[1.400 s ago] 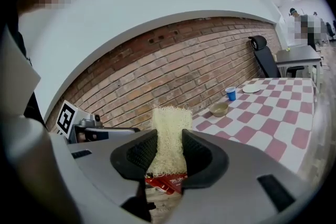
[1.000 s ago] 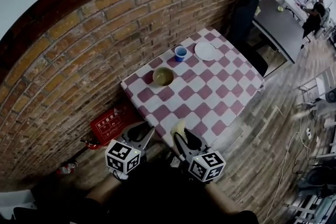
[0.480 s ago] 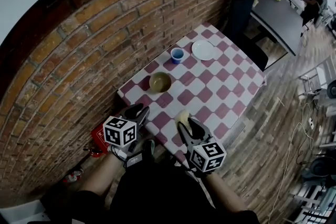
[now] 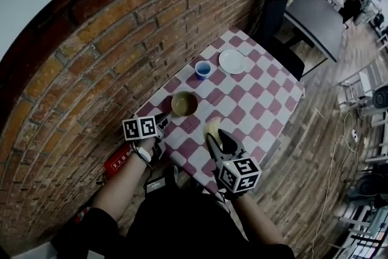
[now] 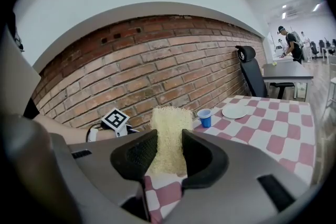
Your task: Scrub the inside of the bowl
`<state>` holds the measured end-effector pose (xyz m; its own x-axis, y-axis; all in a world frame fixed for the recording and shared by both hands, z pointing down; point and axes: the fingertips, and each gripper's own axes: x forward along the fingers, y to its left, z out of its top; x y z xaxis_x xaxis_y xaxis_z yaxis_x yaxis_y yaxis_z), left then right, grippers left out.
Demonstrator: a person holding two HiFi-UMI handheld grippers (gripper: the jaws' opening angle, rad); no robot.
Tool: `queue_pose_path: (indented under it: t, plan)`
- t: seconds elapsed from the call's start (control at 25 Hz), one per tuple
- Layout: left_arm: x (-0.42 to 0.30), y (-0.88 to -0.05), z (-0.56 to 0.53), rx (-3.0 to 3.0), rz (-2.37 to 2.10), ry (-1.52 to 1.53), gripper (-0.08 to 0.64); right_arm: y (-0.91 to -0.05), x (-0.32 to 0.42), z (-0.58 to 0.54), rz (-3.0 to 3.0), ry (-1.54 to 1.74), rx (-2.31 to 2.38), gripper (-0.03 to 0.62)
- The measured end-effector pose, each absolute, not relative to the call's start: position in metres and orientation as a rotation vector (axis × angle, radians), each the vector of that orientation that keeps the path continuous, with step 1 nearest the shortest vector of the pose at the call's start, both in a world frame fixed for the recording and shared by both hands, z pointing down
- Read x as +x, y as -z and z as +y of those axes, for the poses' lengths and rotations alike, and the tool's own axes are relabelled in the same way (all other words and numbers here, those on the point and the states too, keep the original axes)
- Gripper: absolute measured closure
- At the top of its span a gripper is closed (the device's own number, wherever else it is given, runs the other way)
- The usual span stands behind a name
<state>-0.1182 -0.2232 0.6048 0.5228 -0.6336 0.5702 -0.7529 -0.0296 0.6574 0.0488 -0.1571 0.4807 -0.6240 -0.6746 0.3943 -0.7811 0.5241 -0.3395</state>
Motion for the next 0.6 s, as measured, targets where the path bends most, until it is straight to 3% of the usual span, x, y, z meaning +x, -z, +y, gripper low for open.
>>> queue_pose_path:
  t: [0.6]
  plan:
    - [-0.107, -0.674, -0.276, 1.603, -1.153, -0.262, 0.440, -0.492, 0.071, -0.155, -2.465, -0.763, 1.381, 0.437]
